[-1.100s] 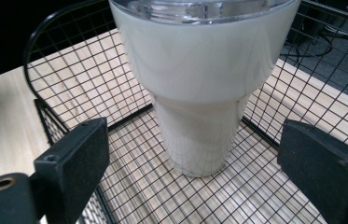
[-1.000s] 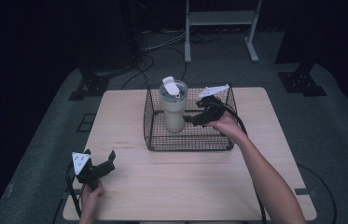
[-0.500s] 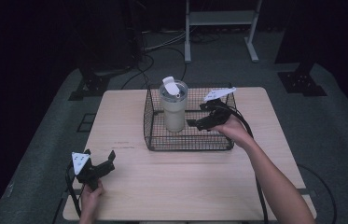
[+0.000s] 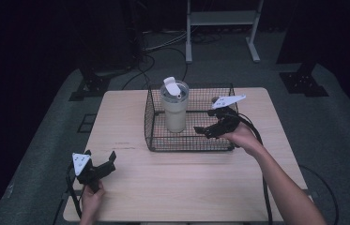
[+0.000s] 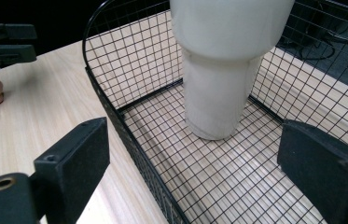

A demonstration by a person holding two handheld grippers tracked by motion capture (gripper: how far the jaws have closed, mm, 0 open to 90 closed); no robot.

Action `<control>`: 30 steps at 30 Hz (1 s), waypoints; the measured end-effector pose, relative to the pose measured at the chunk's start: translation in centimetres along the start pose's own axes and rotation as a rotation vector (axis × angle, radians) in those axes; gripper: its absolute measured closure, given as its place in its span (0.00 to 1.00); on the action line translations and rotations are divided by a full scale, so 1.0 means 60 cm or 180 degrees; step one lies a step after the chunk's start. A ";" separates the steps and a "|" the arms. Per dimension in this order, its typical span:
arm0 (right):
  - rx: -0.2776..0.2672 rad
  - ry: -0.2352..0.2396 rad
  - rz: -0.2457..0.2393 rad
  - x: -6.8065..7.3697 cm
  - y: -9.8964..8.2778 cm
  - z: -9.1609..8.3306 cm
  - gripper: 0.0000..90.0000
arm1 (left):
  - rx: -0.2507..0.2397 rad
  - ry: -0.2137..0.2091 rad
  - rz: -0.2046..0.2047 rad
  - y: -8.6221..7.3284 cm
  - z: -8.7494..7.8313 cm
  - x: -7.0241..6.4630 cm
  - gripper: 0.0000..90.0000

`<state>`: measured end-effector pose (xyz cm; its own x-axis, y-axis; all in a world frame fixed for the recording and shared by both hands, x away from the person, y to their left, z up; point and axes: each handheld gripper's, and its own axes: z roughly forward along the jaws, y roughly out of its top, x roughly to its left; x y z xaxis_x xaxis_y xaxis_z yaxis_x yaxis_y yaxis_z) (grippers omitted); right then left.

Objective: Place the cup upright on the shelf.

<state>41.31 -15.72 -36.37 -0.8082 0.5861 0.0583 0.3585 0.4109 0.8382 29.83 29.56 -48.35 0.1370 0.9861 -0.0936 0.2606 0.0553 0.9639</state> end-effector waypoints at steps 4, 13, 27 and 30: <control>0.0015 0.0017 0.0010 0.005 -0.008 -0.006 0.10 | 0.0006 0.0024 0.0027 0.000 0.000 0.000 0.00; -0.0014 0.0060 -0.0011 0.016 -0.021 -0.023 0.10 | 0.0005 0.0050 0.0023 0.000 0.002 -0.003 0.00; -0.0005 0.0110 -0.0083 0.035 -0.046 -0.049 0.10 | 0.0014 0.0063 0.0064 0.000 0.001 -0.005 0.00; -0.0028 0.0108 -0.0082 0.037 -0.053 -0.053 0.10 | 0.0014 0.0060 0.0066 0.000 0.001 -0.005 0.00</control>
<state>36.89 -17.93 -37.19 -0.8324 0.5514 0.0549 0.3335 0.4193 0.8444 29.86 29.27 -48.35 0.1245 0.9898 -0.0688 0.2620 0.0341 0.9645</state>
